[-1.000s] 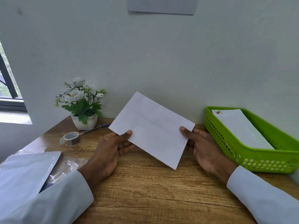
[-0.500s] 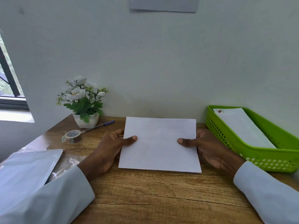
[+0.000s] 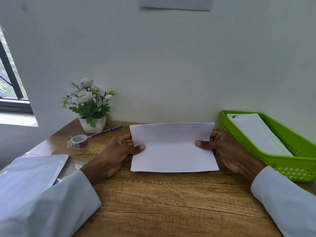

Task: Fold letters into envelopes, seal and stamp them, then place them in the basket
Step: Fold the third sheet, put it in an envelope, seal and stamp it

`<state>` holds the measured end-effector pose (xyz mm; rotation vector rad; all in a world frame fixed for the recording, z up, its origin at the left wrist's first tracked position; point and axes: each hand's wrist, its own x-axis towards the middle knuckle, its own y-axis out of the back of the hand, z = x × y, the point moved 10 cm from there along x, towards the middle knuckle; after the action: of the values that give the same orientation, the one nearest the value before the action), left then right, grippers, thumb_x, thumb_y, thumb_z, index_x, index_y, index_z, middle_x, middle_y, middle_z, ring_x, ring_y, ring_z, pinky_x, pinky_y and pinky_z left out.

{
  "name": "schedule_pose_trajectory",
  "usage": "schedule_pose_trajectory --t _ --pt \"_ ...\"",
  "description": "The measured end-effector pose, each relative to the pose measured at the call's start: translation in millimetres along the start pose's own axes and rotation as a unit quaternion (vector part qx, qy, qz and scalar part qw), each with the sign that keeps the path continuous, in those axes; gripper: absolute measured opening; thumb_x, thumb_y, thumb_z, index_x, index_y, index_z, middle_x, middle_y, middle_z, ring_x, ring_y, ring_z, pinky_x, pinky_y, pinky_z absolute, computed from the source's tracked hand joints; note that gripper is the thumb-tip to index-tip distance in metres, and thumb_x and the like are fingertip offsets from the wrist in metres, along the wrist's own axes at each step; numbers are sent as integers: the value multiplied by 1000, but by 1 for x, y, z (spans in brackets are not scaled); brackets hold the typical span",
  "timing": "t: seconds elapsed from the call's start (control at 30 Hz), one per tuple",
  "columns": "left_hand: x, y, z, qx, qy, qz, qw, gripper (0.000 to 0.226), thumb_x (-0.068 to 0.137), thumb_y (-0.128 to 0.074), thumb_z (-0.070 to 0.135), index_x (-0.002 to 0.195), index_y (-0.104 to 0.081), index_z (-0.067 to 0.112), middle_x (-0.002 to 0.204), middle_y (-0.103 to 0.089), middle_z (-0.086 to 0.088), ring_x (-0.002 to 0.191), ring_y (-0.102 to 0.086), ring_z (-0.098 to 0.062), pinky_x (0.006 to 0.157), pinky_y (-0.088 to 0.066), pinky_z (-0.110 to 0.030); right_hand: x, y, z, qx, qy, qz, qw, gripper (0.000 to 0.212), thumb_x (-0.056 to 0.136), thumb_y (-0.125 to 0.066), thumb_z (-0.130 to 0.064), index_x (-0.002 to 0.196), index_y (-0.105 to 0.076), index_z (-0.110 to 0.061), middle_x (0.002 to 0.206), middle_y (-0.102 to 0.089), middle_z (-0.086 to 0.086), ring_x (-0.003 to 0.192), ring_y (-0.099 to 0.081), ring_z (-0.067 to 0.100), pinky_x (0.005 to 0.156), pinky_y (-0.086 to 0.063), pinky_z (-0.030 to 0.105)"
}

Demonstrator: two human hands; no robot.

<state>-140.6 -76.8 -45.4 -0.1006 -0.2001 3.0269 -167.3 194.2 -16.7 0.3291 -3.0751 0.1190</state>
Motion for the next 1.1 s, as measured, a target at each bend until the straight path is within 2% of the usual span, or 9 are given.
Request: schedule_pose_trajectory --t 0.17,0.23,0.3,0.37,0.43,0.57,0.77,0.9,1.1 --pt "1 2 -4 -29 20 13 999 15 89 -58 -6 92 -68 5 100 -72 -17 85 -72 -27 66 -62 -33 -2 -3 9 12 -38 -44 998 40 73 -71 1 113 -70 0 112 -73 17 104 -69 30 88 -59 38" --pt "-1 3 -3 -44 27 25 998 28 95 -50 -2 76 -66 11 92 -70 -16 72 -70 -23 54 -59 -29 -2 -2 6 -4 -24 -44 999 38 74 -71 2 111 -71 2 111 -74 17 101 -70 27 85 -60 33" --pt "-1 1 -2 -70 29 25 997 30 100 -44 3 83 -67 12 100 -69 -18 77 -70 -25 58 -62 -32 -1 -1 0 -5 6 -24 1000 29 73 -70 3 100 -78 -4 102 -76 14 94 -71 23 81 -60 30" --pt "-2 -6 1 -107 23 4 994 26 104 -39 15 112 -63 10 115 -69 -16 96 -71 -28 76 -62 -40 0 2 -6 7 42 16 999 24 76 -68 7 82 -81 -12 91 -78 8 85 -71 20 78 -59 29" --pt "-2 -10 2 -130 17 -12 991 44 103 -35 42 132 -52 13 125 -68 -10 111 -67 -29 83 -60 -45 -1 4 -11 11 76 49 996 30 79 -66 8 76 -82 -17 87 -79 5 80 -73 17 77 -59 28" --pt "-3 -20 1 -151 18 -41 988 80 84 -35 77 140 -39 20 127 -66 -12 112 -65 -36 91 -53 -50 -8 3 -22 -23 139 81 987 34 82 -67 7 74 -82 -22 88 -79 1 83 -74 15 69 -60 24" --pt "-4 -19 12 -158 -51 7 986 86 72 -68 69 138 -44 19 130 -65 -6 112 -67 -25 83 -58 -38 -13 -9 -15 6 154 97 983 30 81 -68 7 78 -82 -19 92 -79 3 89 -74 19 70 -60 28" --pt "-6 -14 9 -181 -54 55 980 65 75 -64 58 121 -58 13 126 -65 -5 106 -70 -20 80 -60 -32 -15 -11 -8 36 152 123 980 25 81 -70 4 79 -82 -18 96 -78 9 95 -71 30 81 -57 43" --pt "-8 -24 4 -185 -31 34 982 54 86 -57 54 120 -62 12 128 -65 -8 109 -69 -22 91 -56 -38 -19 -13 -10 22 184 129 974 27 82 -69 8 84 -81 -15 97 -78 6 94 -72 23 72 -58 32"
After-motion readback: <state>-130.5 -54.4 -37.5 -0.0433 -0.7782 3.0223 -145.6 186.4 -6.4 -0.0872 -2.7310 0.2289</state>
